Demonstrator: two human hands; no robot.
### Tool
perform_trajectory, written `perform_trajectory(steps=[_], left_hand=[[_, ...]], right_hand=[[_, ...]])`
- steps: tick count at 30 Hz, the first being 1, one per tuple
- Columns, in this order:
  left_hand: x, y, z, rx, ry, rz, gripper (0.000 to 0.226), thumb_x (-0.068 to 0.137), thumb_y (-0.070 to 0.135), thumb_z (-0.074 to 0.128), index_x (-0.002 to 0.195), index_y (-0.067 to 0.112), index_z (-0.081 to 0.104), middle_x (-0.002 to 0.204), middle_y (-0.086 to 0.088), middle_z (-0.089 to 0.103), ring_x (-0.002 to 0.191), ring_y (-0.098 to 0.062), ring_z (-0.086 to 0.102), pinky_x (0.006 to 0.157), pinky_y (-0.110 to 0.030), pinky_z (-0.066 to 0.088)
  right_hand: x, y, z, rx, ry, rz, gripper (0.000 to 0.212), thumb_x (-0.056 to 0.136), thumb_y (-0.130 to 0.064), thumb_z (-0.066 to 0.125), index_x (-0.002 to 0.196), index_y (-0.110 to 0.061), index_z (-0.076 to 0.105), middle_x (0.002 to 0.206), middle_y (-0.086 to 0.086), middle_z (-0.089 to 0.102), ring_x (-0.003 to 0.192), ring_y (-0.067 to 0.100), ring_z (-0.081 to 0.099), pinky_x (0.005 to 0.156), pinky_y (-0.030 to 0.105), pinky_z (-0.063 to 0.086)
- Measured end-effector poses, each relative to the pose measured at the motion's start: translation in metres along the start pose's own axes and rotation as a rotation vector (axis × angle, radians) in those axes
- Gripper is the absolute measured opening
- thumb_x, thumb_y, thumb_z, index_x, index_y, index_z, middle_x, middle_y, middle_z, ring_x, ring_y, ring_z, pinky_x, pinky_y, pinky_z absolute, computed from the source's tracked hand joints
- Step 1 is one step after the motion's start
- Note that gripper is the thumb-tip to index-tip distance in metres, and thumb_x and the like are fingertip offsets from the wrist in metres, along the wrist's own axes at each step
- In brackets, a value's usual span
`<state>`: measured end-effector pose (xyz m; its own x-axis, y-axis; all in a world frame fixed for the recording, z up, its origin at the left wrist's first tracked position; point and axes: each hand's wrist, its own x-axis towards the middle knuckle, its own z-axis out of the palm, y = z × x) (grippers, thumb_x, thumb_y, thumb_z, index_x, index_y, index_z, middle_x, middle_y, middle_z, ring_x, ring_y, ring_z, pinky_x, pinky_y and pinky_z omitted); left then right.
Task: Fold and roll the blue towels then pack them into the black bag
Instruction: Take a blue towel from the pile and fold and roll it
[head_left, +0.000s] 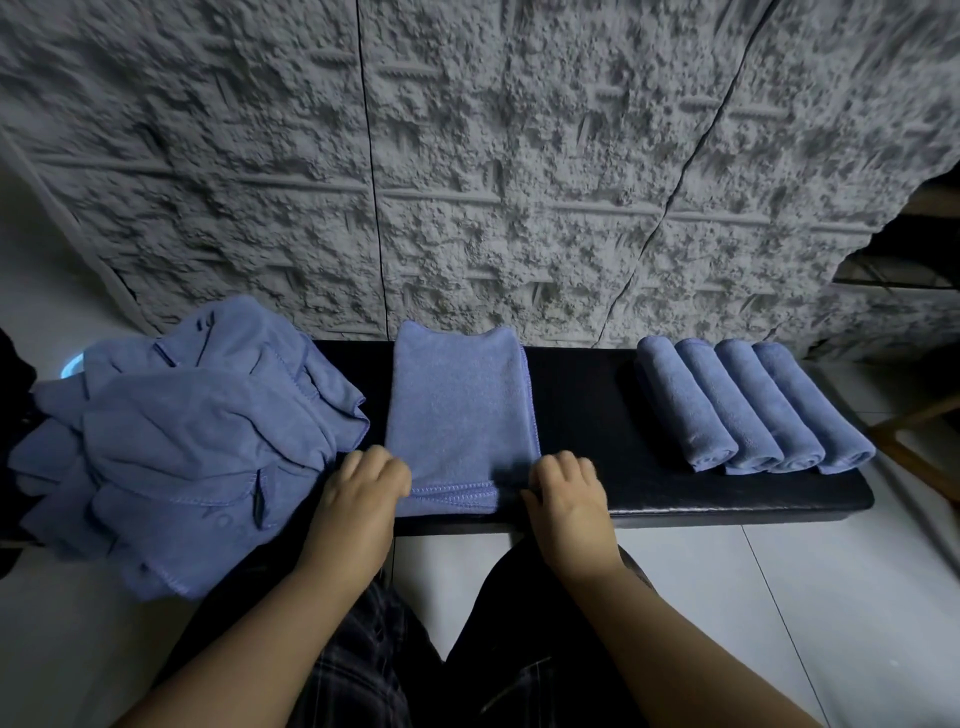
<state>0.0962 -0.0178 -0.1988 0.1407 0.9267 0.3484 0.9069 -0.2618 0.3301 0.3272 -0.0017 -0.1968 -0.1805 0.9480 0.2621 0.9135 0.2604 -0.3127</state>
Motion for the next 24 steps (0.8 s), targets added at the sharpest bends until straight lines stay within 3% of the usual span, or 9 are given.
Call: perform_trajectory(steps=[2,5,9,13,17,20,24], left_hand=[[-0.001,0.0,0.002,-0.017,-0.025,0.073,0.047,0.04,-0.021,0.067,0.065,0.015,0.052,0.072,0.001,0.048,0.069,-0.012,0.033,0.048,-0.028,0.039],[-0.007,0.0,0.007,-0.028,-0.049,0.074,0.048,0.04,-0.022,0.069,0.068,0.015,0.057,0.075,0.002,0.05,0.071,-0.01,0.033,0.054,-0.02,0.038],[-0.015,-0.001,0.01,-0.062,-0.031,0.078,0.035,0.056,-0.003,0.076,0.079,0.015,0.057,0.082,0.001,0.051,0.076,-0.015,0.042,0.07,-0.023,0.039],[-0.018,-0.002,0.009,-0.078,-0.073,0.067,0.046,0.054,0.017,0.088,0.086,0.016,0.055,0.088,0.001,0.051,0.082,-0.013,0.04,0.063,-0.022,0.046],[-0.014,-0.011,0.015,-0.178,-0.102,0.03,0.051,0.058,0.011,0.087,0.091,0.02,0.05,0.095,0.006,0.045,0.084,-0.007,0.035,0.072,-0.021,0.042],[-0.013,-0.017,0.016,-0.208,-0.103,0.01,0.04,0.065,0.002,0.081,0.092,0.017,0.056,0.095,0.004,0.049,0.086,-0.005,0.035,0.081,-0.016,0.035],[-0.01,-0.018,0.012,-0.161,-0.106,0.018,0.039,0.062,-0.004,0.075,0.093,0.016,0.06,0.093,0.004,0.052,0.087,-0.01,0.041,0.075,-0.025,0.045]], right_hand=[[-0.001,-0.004,0.0,0.001,-0.065,-0.145,0.03,0.059,0.001,0.071,0.074,-0.017,0.051,0.077,-0.001,0.047,0.071,0.018,0.04,0.054,0.027,0.035],[-0.003,-0.005,0.001,0.033,-0.121,-0.169,0.032,0.051,0.007,0.075,0.069,-0.015,0.058,0.078,-0.003,0.048,0.069,0.017,0.048,0.051,0.024,0.04],[-0.005,-0.003,0.003,0.112,-0.063,-0.163,0.028,0.063,0.007,0.064,0.081,-0.014,0.058,0.08,0.001,0.054,0.07,0.017,0.047,0.065,0.021,0.034],[-0.005,-0.004,0.002,0.104,-0.051,-0.168,0.02,0.07,-0.004,0.069,0.086,-0.013,0.062,0.081,0.0,0.059,0.071,0.019,0.053,0.066,0.021,0.039],[-0.004,0.0,0.003,0.076,-0.068,-0.162,0.026,0.07,-0.005,0.078,0.092,-0.014,0.069,0.091,-0.001,0.062,0.076,0.019,0.061,0.068,0.022,0.049],[-0.005,0.002,0.008,-0.004,-0.098,-0.187,0.043,0.057,0.003,0.082,0.096,-0.012,0.068,0.095,0.001,0.062,0.077,0.019,0.06,0.07,0.021,0.05],[-0.003,0.0,0.012,-0.059,-0.088,-0.196,0.048,0.049,0.005,0.081,0.093,-0.008,0.066,0.093,0.004,0.061,0.073,0.022,0.057,0.071,0.026,0.05]])
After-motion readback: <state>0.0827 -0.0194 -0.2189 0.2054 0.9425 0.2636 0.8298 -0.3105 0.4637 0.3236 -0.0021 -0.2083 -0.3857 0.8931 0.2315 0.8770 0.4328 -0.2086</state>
